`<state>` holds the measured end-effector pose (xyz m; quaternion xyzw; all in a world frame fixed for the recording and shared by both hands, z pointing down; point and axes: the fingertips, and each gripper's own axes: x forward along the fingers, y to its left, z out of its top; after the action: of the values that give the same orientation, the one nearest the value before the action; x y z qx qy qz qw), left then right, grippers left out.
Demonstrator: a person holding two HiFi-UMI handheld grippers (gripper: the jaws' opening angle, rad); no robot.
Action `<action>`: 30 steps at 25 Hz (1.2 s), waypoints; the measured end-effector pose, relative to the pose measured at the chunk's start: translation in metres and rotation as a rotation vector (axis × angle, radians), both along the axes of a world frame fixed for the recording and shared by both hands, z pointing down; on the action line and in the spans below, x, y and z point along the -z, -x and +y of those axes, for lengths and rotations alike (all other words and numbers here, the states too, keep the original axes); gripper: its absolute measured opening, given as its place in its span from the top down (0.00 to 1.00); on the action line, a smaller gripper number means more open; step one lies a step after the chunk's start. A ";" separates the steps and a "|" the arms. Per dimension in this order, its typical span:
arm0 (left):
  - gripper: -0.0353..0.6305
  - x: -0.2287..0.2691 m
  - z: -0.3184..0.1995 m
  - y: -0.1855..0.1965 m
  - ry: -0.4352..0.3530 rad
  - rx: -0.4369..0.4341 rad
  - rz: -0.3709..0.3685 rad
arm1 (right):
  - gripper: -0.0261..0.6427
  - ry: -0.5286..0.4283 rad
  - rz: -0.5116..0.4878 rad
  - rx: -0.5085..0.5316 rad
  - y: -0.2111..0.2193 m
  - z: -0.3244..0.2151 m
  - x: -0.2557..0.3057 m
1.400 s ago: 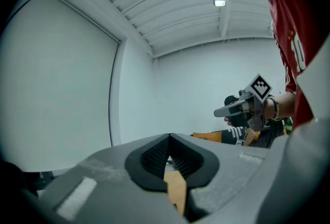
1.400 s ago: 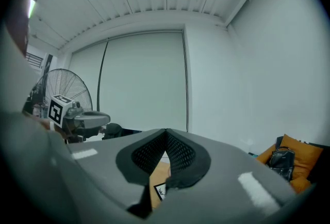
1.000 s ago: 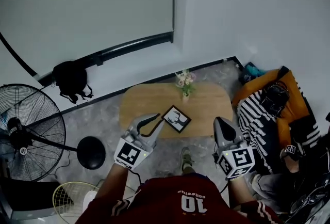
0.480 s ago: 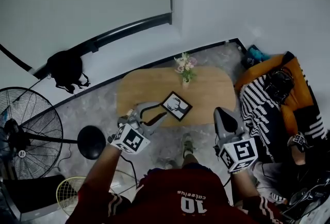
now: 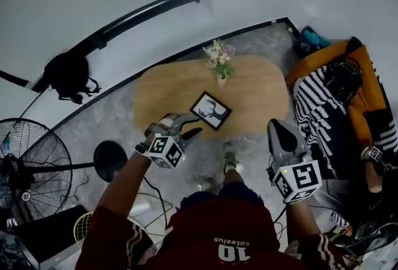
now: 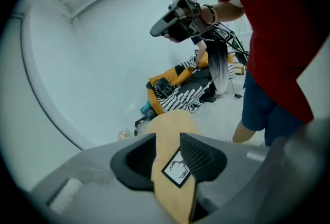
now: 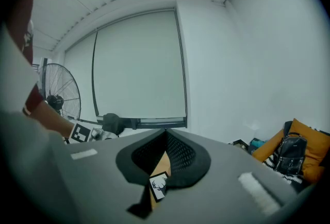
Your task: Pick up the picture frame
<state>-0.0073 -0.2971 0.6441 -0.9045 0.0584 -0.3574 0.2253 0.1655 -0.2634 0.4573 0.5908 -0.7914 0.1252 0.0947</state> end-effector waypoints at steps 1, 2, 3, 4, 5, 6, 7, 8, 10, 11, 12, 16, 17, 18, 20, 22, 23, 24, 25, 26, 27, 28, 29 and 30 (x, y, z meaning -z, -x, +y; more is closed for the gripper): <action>0.74 -0.014 -0.001 -0.002 0.003 -0.016 -0.021 | 0.96 0.008 0.001 -0.007 -0.003 0.000 -0.006; 0.74 -0.028 -0.002 -0.004 0.007 -0.030 -0.039 | 0.96 0.016 0.001 -0.014 -0.006 -0.001 -0.013; 0.74 -0.041 -0.004 -0.005 0.012 -0.043 -0.055 | 0.96 0.024 0.000 -0.021 -0.008 -0.001 -0.019; 0.74 -0.054 -0.005 -0.007 0.017 -0.058 -0.074 | 0.96 0.032 -0.002 -0.028 -0.010 -0.001 -0.025; 0.74 -0.068 -0.006 -0.008 0.022 -0.073 -0.097 | 0.96 0.041 -0.004 -0.035 -0.012 -0.001 -0.030; 0.74 -0.082 -0.007 -0.008 0.029 -0.088 -0.122 | 0.96 0.049 -0.004 -0.040 -0.013 0.000 -0.036; 0.74 -0.097 -0.008 -0.008 0.036 -0.103 -0.148 | 0.96 0.057 -0.004 -0.043 -0.014 0.001 -0.041; 0.74 -0.111 -0.008 -0.007 0.043 -0.116 -0.173 | 0.96 0.064 -0.003 -0.045 -0.015 0.002 -0.047; 0.74 -0.138 -0.010 -0.008 0.058 -0.132 -0.212 | 0.96 0.072 -0.001 -0.049 -0.017 0.003 -0.058; 0.74 -0.151 -0.012 -0.008 0.065 -0.136 -0.227 | 0.96 0.075 -0.001 -0.052 -0.019 0.004 -0.064; 0.74 -0.163 -0.014 -0.009 0.071 -0.139 -0.241 | 0.96 0.076 -0.003 -0.055 -0.021 0.003 -0.069; 0.74 -0.210 -0.019 -0.013 0.088 -0.162 -0.298 | 0.96 0.076 -0.002 -0.059 -0.026 -0.001 -0.092; 0.74 -0.222 -0.019 -0.014 0.090 -0.168 -0.311 | 0.96 0.075 0.000 -0.058 -0.027 -0.002 -0.098; 0.74 -0.234 -0.020 -0.015 0.091 -0.172 -0.322 | 0.96 0.073 0.002 -0.058 -0.027 -0.003 -0.104; 0.74 -0.255 -0.021 -0.017 0.093 -0.177 -0.341 | 0.96 0.070 0.004 -0.058 -0.028 -0.004 -0.117; 0.74 -0.277 -0.023 -0.019 0.095 -0.178 -0.357 | 0.96 0.067 0.006 -0.057 -0.029 -0.006 -0.130; 0.74 -0.288 -0.025 -0.020 0.098 -0.178 -0.366 | 0.96 0.064 0.008 -0.056 -0.029 -0.007 -0.135; 0.74 -0.299 -0.026 -0.020 0.102 -0.178 -0.376 | 0.96 0.062 0.009 -0.056 -0.030 -0.008 -0.141; 0.74 -0.310 -0.026 -0.020 0.108 -0.179 -0.387 | 0.96 0.062 0.009 -0.057 -0.030 -0.008 -0.146; 0.74 -0.320 -0.027 -0.019 0.111 -0.181 -0.396 | 0.96 0.063 0.007 -0.059 -0.031 -0.009 -0.150; 0.74 -0.328 -0.028 -0.019 0.114 -0.183 -0.406 | 0.96 0.065 0.006 -0.061 -0.031 -0.010 -0.154; 0.74 -0.337 -0.029 -0.018 0.117 -0.185 -0.416 | 0.96 0.069 0.004 -0.063 -0.032 -0.011 -0.158; 0.74 -0.346 -0.029 -0.017 0.122 -0.187 -0.428 | 0.96 0.072 0.003 -0.065 -0.034 -0.011 -0.162; 0.74 -0.355 -0.029 -0.017 0.131 -0.186 -0.439 | 0.96 0.075 0.004 -0.066 -0.036 -0.012 -0.165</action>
<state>0.0096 -0.3258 0.9987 -0.8193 -0.0988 -0.5261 0.2055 0.2011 -0.2751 0.6223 0.6128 -0.7660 0.1569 0.1142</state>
